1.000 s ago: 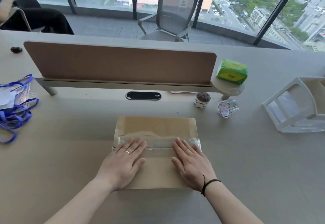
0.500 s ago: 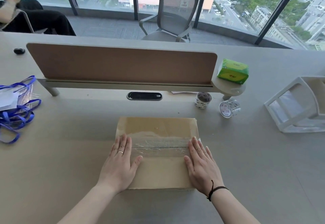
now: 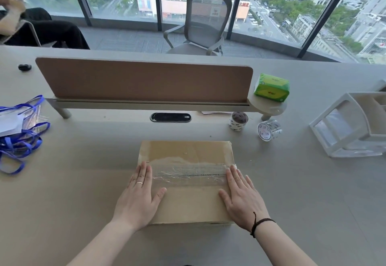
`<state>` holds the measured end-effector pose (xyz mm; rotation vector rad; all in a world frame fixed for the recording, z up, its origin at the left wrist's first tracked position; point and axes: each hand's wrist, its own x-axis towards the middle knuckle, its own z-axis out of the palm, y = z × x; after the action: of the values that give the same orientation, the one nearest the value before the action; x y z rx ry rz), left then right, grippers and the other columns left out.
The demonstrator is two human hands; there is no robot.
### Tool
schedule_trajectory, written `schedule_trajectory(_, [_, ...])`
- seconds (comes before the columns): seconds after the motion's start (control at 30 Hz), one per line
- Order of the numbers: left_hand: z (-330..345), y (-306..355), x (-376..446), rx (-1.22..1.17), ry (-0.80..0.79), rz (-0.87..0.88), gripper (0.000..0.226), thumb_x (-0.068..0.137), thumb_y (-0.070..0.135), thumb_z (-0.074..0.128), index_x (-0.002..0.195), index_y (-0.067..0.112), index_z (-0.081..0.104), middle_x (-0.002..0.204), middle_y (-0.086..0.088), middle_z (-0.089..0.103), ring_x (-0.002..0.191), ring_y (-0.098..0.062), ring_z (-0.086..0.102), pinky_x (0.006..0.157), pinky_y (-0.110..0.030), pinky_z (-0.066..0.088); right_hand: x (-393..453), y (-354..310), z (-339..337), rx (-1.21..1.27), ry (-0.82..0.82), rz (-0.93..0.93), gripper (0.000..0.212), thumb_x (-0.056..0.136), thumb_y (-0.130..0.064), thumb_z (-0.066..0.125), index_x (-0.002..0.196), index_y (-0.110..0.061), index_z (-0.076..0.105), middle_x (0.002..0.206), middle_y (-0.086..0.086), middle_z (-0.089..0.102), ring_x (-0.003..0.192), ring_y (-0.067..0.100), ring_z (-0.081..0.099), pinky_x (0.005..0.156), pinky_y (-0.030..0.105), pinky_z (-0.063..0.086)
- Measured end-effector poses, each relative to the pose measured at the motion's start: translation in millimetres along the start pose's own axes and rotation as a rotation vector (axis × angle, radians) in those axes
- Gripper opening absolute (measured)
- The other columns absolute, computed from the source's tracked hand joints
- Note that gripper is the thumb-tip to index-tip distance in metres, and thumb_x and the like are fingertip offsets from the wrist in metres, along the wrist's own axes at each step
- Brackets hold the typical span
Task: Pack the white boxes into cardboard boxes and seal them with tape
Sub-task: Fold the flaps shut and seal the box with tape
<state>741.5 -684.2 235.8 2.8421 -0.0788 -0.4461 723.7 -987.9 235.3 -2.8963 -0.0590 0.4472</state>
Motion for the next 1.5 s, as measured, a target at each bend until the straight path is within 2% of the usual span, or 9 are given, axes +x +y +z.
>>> schedule_trajectory(0.07, [0,-4,0,-0.003,0.005,0.014,0.096,0.087,0.074,0.005,0.158,0.013,-0.014,0.163,0.002,-0.025,0.15,-0.007,-0.024,0.119,-0.023,-0.011,0,0,0,-0.002,0.011,0.016,0.083,0.088,-0.066,-0.003,0.157,-0.021,-0.012,0.158,-0.009,-0.023,0.144,0.0,-0.022,0.12,0.025,-0.015])
schedule_trajectory(0.3, [5,-9,5,-0.112,-0.021,0.027,0.084,0.101,0.062,0.027,0.159,0.017,-0.014,0.164,0.006,-0.027,0.149,-0.005,-0.028,0.12,-0.023,-0.011,0,-1,-4,0.059,-0.036,0.044,0.069,0.105,-0.052,0.024,0.157,-0.026,-0.012,0.154,-0.016,-0.025,0.151,0.003,-0.016,0.124,0.031,-0.009])
schedule_trajectory(0.4, [6,-10,5,-0.384,-0.019,-0.027,0.081,0.104,0.049,0.039,0.16,0.02,-0.012,0.162,0.011,-0.028,0.145,0.001,-0.028,0.117,-0.021,-0.009,5,0,1,0.314,-0.034,0.077,0.066,0.106,-0.044,0.033,0.159,-0.026,-0.003,0.159,-0.017,-0.016,0.146,-0.005,-0.012,0.122,0.024,-0.005])
schedule_trajectory(0.5, [0,-8,5,-0.768,0.055,-0.21,0.073,0.106,0.032,0.047,0.162,0.016,0.003,0.169,0.004,0.002,0.153,-0.004,0.001,0.12,-0.023,0.007,14,1,3,0.72,0.028,0.213,0.06,0.106,-0.027,0.041,0.16,-0.02,0.014,0.165,-0.012,0.01,0.148,-0.003,0.006,0.114,0.013,0.005])
schedule_trajectory(0.6, [-6,-10,10,-0.953,0.121,-0.356,0.058,0.106,0.022,0.049,0.158,0.009,0.027,0.161,0.001,0.034,0.149,-0.013,0.03,0.115,-0.024,0.023,20,9,6,0.938,0.048,0.308,0.057,0.104,-0.016,0.047,0.157,-0.018,0.027,0.159,-0.01,0.032,0.147,0.007,0.029,0.12,0.023,0.019])
schedule_trajectory(0.9, [1,-11,15,-1.082,0.174,-0.381,0.043,0.106,0.005,0.046,0.148,0.012,0.048,0.14,0.013,0.051,0.128,-0.002,0.044,0.108,-0.02,0.028,21,12,5,1.173,0.053,0.416,0.052,0.1,0.004,0.047,0.149,-0.014,0.044,0.143,-0.003,0.056,0.129,0.011,0.053,0.109,0.026,0.041])
schedule_trajectory(1.0, [-1,-16,18,-1.086,0.108,-0.398,0.043,0.106,0.007,0.045,0.146,0.02,0.053,0.136,0.015,0.056,0.13,-0.005,0.048,0.113,-0.025,0.031,21,15,3,1.209,0.036,0.437,0.053,0.099,0.006,0.047,0.148,-0.014,0.046,0.137,-0.001,0.061,0.12,0.013,0.059,0.097,0.022,0.047])
schedule_trajectory(1.3, [-8,-15,7,-1.189,-0.031,-0.466,0.038,0.109,0.029,0.043,0.144,0.021,0.055,0.143,0.008,0.056,0.136,-0.013,0.047,0.118,-0.036,0.034,11,10,4,1.181,-0.003,0.397,0.054,0.104,-0.007,0.045,0.153,-0.029,0.037,0.148,-0.012,0.05,0.132,0.008,0.05,0.116,0.034,0.037])
schedule_trajectory(1.5, [0,-20,-11,-1.218,-0.13,-0.524,0.06,0.098,0.064,0.045,0.148,0.031,0.049,0.147,0.015,0.048,0.144,-0.013,0.037,0.122,-0.039,0.024,-8,-2,0,1.247,-0.015,0.498,0.026,0.102,-0.025,0.054,0.125,-0.027,0.066,0.11,-0.007,0.074,0.103,0.015,0.069,0.087,0.033,0.057])
